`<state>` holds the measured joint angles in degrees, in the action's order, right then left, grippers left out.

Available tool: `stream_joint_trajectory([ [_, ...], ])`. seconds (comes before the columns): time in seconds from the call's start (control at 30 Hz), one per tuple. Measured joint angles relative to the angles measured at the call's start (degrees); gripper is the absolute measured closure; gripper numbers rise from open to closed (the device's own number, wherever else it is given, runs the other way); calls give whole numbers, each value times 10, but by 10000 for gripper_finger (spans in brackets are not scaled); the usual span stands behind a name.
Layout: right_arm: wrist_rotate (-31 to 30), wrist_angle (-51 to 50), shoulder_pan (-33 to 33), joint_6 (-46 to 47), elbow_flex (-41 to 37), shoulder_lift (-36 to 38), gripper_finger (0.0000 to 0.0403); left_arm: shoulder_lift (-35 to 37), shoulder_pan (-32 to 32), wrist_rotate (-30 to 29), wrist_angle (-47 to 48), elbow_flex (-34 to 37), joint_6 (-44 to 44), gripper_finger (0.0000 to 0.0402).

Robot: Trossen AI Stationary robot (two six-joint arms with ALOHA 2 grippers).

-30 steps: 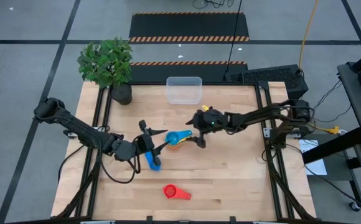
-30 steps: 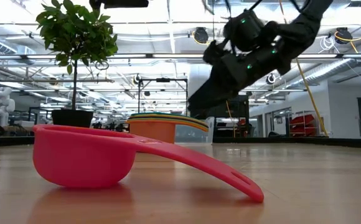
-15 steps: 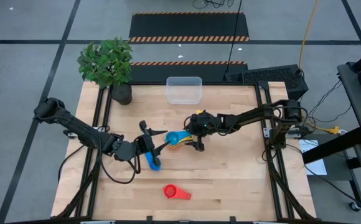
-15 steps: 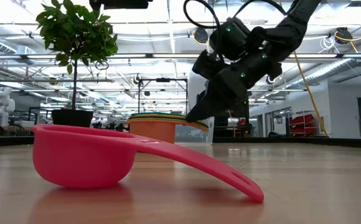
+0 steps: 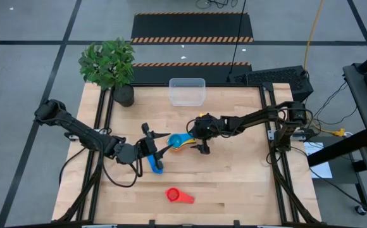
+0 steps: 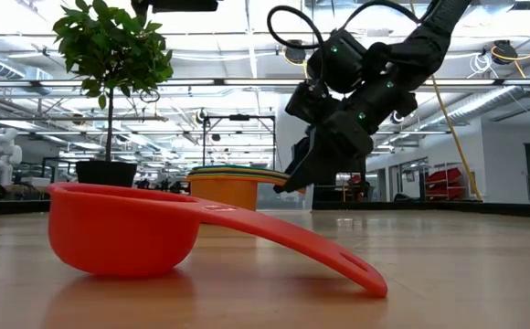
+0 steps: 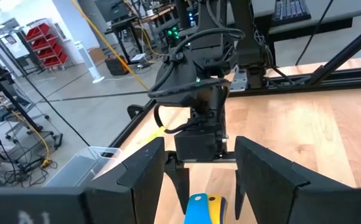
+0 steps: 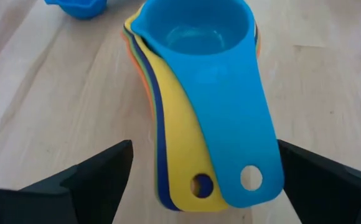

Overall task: Nest measuring cups in basket
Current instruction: Stack the light blue measuring cup on top of the yellow measuring cup

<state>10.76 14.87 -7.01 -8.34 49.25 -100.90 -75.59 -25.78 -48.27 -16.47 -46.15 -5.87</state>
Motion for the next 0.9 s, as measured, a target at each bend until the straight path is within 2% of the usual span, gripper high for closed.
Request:
stream_joint_trajectory([
  [0.4, 0, -1, 0, -18, 0, 0, 166, 0, 0, 0, 3, 0, -5, 204],
  [0.9, 0, 3, 0, -48, 0, 0, 273, 0, 0, 0, 4, 0, -5, 204],
])
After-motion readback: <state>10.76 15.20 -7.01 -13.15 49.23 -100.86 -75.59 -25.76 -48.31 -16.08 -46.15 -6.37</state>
